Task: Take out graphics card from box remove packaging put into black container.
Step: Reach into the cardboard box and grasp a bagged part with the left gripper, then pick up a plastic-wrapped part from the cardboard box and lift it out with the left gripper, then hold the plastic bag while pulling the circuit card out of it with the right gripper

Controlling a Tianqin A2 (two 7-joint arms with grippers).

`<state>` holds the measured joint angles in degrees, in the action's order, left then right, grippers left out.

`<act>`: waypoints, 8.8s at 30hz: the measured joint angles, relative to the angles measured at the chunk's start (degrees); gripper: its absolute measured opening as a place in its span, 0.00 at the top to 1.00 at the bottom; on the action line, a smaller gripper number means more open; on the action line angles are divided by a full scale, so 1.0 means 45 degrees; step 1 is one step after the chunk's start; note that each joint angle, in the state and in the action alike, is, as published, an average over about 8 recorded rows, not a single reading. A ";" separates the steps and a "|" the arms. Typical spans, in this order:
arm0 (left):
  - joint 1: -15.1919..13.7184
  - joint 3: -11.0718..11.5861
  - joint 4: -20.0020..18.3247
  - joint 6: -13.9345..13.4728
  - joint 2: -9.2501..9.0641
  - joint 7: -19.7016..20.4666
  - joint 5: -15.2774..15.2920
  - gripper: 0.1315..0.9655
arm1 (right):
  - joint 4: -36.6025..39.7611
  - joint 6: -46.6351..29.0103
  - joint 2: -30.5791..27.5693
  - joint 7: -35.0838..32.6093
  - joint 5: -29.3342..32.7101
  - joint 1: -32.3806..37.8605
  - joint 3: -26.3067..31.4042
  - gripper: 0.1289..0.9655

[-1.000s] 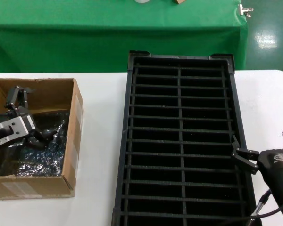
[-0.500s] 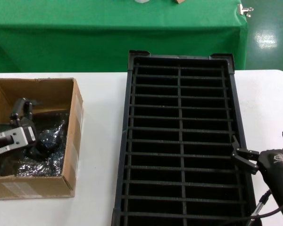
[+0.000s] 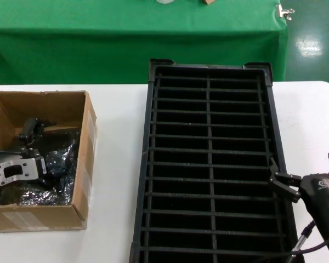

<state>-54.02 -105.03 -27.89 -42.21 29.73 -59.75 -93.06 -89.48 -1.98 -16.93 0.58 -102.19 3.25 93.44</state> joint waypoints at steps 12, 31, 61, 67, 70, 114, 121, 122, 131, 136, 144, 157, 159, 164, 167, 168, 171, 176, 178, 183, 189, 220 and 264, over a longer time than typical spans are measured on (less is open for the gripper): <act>-0.1268 0.1038 0.2840 0.0539 -0.0355 -0.3778 -0.0732 0.00 | 0.0000 0.0000 0.0000 0.0000 0.0000 0.0000 0.0000 0.00; -0.1415 0.3012 0.4327 0.0457 -0.0309 -0.6032 -0.2404 0.01 | 0.0000 0.0000 0.0000 0.0000 0.0000 0.0000 0.0000 0.00; -0.1690 0.3094 0.5519 -0.0670 -0.0186 -0.6584 -0.2350 0.49 | 0.0000 0.0000 0.0000 0.0000 0.0000 0.0000 0.0000 0.00; -0.1566 0.2837 0.5553 -0.0602 -0.0174 -0.6493 -0.2081 0.62 | 0.0000 0.0000 0.0000 0.0000 0.0000 0.0000 0.0000 0.00; -0.1520 0.2741 0.5478 -0.0501 -0.0198 -0.6447 -0.1978 0.65 | 0.0000 0.0000 0.0000 0.0000 0.0000 0.0000 0.0000 0.00; 0.3634 0.4829 -0.5396 0.0847 0.0860 -0.3463 -0.3182 0.99 | 0.0000 0.0000 0.0000 0.0000 0.0000 0.0000 0.0000 0.00; 0.3512 0.6319 -0.5702 0.0303 0.0518 -0.4114 -0.4345 0.99 | 0.0000 0.0000 0.0000 0.0000 0.0000 0.0000 0.0000 0.00; 0.3466 0.6526 -0.5705 0.0187 0.0445 -0.4176 -0.4529 0.99 | 0.0000 0.0000 0.0000 0.0000 0.0000 0.0000 0.0000 0.00; 0.3162 0.7697 -0.5640 -0.1028 -0.0241 -0.4294 -0.5832 0.99 | 0.0000 0.0000 0.0000 0.0000 0.0000 0.0000 0.0000 0.00; 0.3183 0.7710 -0.5852 -0.1390 -0.0536 -0.3881 -0.6066 0.99 | -0.0004 0.0004 -0.0007 -0.0001 0.0001 0.0001 0.0005 0.00; 0.3679 0.7523 -0.6672 -0.1848 -0.0702 -0.2989 -0.6188 0.99 | -0.0455 0.1393 -0.1770 -0.0673 -0.1681 0.0770 0.1884 0.00; 0.4404 0.7579 -0.6943 -0.3323 -0.0356 -0.3225 -0.6415 0.99 | 0.2692 -0.1416 -0.3888 0.0065 -0.2240 0.7129 0.6151 0.00; 0.4510 0.7567 -0.6931 -0.3566 -0.0314 -0.3333 -0.6439 0.99 | 0.3803 -0.2561 -0.3478 -0.0061 -0.2062 0.8154 0.6300 0.00; 0.4778 0.7537 -0.6934 -0.4030 -0.0257 -0.3591 -0.6476 0.99 | 0.6562 -0.5225 -0.2169 -0.1168 -0.2140 1.0216 0.6122 0.00; 0.4868 0.7559 -0.6906 -0.4152 -0.0303 -0.3816 -0.6485 0.99 | 0.8266 -0.6748 -0.1256 -0.2124 -0.2290 1.1192 0.5681 0.01; 0.4880 0.7575 -0.6887 -0.4167 -0.0334 -0.3909 -0.6488 0.99 | 0.8854 -0.7247 -0.0945 -0.2474 -0.2355 1.1498 0.5509 0.01; 0.4886 0.7639 -0.6817 -0.4171 -0.0469 -0.4233 -0.6498 0.99 | 1.0624 -0.8659 -0.0041 -0.3525 -0.2539 1.2376 0.4990 0.02; 0.4943 0.7696 -0.6794 -0.4162 -0.0732 -0.4668 -0.6509 0.99 | 1.3597 -1.0605 0.1284 -0.5150 -0.2709 1.3747 0.4175 0.08; 0.4992 0.7680 -0.6825 -0.4152 -0.0819 -0.4746 -0.6498 0.99 | 1.4820 -1.1278 0.1745 -0.5810 -0.2757 1.4288 0.3822 0.10; 0.5076 0.7565 -0.6901 -0.4084 -0.0987 -0.4795 -0.6425 0.99 | 1.7564 -1.2689 0.2642 -0.7337 -0.2860 1.5488 0.2908 0.18; 0.4828 0.7462 -0.6629 -0.3972 -0.1297 -0.5341 -0.6314 0.99 | 1.9182 -1.3606 0.3186 -0.8254 -0.2749 1.6222 0.2146 0.29; 0.1772 0.7827 -0.2291 -0.2932 -0.2764 -1.0191 -0.6087 0.99 | 1.9656 -1.4669 0.3665 -0.8686 -0.1667 1.6003 0.0508 0.93; 0.4016 0.6964 -0.6346 -0.2995 -0.2320 -0.6059 -0.5933 0.99 | 1.9350 -1.4206 0.3762 -0.8404 -0.3497 1.5724 0.2374 1.00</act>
<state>-35.95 -73.69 -56.44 -55.69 19.29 -87.02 -119.75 -2.41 -65.91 0.00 -37.24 -117.92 74.01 104.12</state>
